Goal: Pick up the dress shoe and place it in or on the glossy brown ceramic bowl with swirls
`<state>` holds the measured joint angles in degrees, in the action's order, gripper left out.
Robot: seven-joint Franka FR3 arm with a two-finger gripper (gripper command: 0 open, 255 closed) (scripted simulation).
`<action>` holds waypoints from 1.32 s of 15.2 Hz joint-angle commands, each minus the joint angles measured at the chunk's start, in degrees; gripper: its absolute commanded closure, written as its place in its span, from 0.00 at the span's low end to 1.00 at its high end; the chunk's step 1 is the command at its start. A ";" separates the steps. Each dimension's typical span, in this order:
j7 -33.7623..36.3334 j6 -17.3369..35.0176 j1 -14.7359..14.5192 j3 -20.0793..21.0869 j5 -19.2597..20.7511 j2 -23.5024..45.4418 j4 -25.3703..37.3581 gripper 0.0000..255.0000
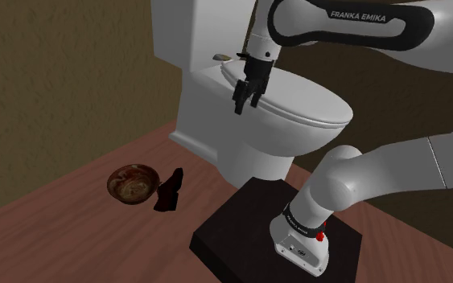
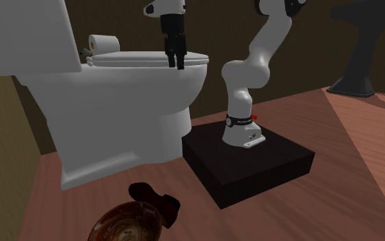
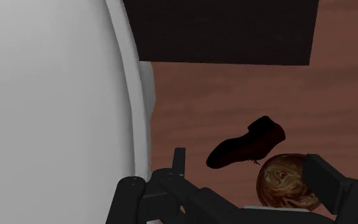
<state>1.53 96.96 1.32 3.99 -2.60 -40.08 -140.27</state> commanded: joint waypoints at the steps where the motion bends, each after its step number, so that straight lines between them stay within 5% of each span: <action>1: 3.00 4.72 0.20 1.45 -0.91 1.36 -2.98 0.00; 12: 18.97 29.33 1.73 8.69 -2.95 18.50 -9.33 0.00; 20: 33.55 45.92 4.33 12.68 2.39 37.61 -6.52 0.00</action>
<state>33.01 140.77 5.25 16.42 -1.34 -5.07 -147.32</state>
